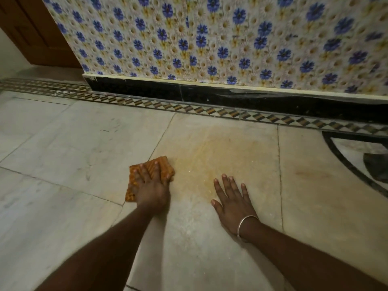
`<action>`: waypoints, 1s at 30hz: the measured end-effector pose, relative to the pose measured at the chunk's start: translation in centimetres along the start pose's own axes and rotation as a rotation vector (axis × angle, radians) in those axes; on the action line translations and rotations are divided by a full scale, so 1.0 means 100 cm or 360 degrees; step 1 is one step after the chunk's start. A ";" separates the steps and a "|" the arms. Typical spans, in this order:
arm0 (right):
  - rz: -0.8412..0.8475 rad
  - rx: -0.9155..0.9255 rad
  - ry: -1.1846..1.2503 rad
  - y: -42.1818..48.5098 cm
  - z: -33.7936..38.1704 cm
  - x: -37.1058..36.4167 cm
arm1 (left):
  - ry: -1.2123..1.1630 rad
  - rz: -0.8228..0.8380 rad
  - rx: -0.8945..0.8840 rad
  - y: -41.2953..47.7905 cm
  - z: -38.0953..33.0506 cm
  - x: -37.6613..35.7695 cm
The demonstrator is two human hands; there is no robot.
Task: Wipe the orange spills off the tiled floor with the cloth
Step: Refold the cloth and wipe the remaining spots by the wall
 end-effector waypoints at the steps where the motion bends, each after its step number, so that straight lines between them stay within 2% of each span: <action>1: 0.0014 -0.0006 0.0014 0.000 -0.001 0.002 | 0.0020 -0.0070 0.0019 -0.013 0.001 0.001; 3: 0.0066 -0.0029 0.0087 0.001 -0.001 0.008 | 0.0056 -0.0151 0.0041 -0.041 -0.007 -0.001; 8: 0.0008 -0.0079 0.0460 -0.010 0.000 0.025 | 0.0052 -0.0075 0.0005 -0.067 -0.048 -0.017; 11: 0.0042 -0.0103 0.0457 -0.029 -0.004 0.026 | 0.0091 0.0008 -0.0148 -0.063 -0.083 -0.020; 17: -0.0013 -0.0218 0.0585 -0.057 -0.024 0.031 | 0.0192 0.0089 -0.0675 -0.110 -0.119 -0.044; 21: -0.0103 -0.0244 0.0670 -0.060 -0.030 0.048 | 0.0380 0.0263 -0.0762 -0.154 -0.109 -0.039; 23: -0.0174 -0.0237 0.0684 -0.058 -0.031 0.061 | 0.0355 0.0312 -0.0784 -0.171 -0.118 -0.021; 25: -0.0254 -0.0272 0.0776 -0.057 -0.030 0.073 | 0.0014 0.0377 -0.0804 -0.171 -0.127 0.002; 28: -0.0440 -0.0381 0.1148 -0.062 -0.032 0.095 | -0.0966 0.1044 -0.0481 -0.156 -0.135 0.034; 30: -0.0538 -0.0412 0.1478 -0.064 -0.028 0.105 | -0.1414 0.1279 -0.0314 -0.151 -0.134 0.050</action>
Point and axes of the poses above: each hand's wrist, its own y-axis towards the middle knuckle, its own x-axis out of the back of the hand, z = x × y, the point moved 4 cm from there along y, towards the middle knuckle, and after that the axes turned 7 degrees about x, right-handed, at the moved point
